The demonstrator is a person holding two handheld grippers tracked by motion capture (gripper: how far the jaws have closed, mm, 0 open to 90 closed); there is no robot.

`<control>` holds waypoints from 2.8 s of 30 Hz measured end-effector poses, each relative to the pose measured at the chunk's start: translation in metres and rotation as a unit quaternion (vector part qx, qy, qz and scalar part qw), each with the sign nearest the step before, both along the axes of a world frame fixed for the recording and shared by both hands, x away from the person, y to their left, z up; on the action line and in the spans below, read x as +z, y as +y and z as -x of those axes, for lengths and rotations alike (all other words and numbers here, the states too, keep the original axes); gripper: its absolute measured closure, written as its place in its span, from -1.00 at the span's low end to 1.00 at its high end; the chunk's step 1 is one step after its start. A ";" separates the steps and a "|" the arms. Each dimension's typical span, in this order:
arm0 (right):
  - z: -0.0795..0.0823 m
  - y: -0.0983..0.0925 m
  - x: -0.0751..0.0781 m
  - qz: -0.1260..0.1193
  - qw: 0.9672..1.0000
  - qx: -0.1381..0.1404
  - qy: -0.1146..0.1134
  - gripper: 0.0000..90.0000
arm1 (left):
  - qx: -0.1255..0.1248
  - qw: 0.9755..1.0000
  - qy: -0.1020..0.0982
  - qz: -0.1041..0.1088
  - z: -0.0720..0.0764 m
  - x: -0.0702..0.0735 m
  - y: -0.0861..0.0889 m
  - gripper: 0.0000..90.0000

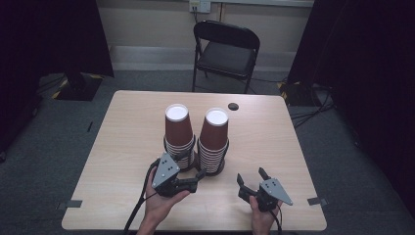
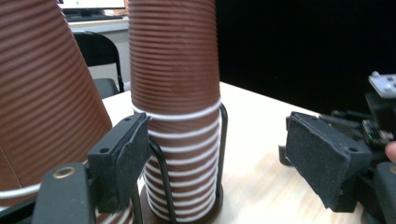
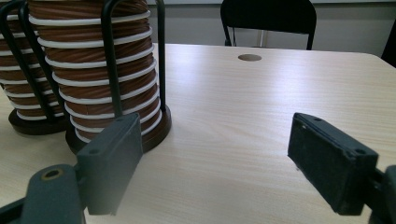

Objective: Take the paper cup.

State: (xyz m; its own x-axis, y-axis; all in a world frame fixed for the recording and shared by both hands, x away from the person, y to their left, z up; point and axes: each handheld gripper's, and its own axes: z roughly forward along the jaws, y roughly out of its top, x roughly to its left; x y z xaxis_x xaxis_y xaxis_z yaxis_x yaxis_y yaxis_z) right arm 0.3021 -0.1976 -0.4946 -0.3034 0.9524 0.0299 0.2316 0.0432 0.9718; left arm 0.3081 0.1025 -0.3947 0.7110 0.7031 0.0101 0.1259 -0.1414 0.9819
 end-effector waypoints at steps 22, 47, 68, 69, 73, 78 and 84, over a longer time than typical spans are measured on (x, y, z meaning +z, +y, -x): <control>0.000 0.000 0.000 -0.002 1.000 -0.002 -0.002 -0.62 | 0.022 0.999 -0.014 0.020 -0.025 0.034 -0.012 -0.58; 0.000 0.000 0.000 -0.001 1.000 -0.001 -0.002 -0.62 | 0.028 0.999 -0.028 -0.013 -0.054 0.069 -0.040 -0.64; 0.000 -0.001 0.000 -0.002 1.000 0.002 -0.003 -0.62 | 0.051 0.998 -0.006 -0.043 -0.081 0.074 -0.065 -0.64; 0.000 0.000 0.000 -0.002 1.000 0.003 -0.003 -0.62 | 0.052 0.998 -0.004 -0.040 -0.081 0.073 -0.066 -0.64; 0.000 0.000 0.000 -0.001 1.000 0.003 -0.003 -0.62 | 0.054 0.998 0.013 -0.043 -0.087 0.069 -0.067 -0.64; 0.001 -0.001 0.000 -0.002 1.000 0.005 -0.004 -0.62 | 0.064 0.994 -0.006 -0.086 -0.091 0.063 -0.074 -0.63; 0.001 0.001 0.000 0.005 1.000 0.006 -0.004 -0.62 | 0.058 0.995 0.011 -0.079 -0.095 0.059 -0.076 -0.61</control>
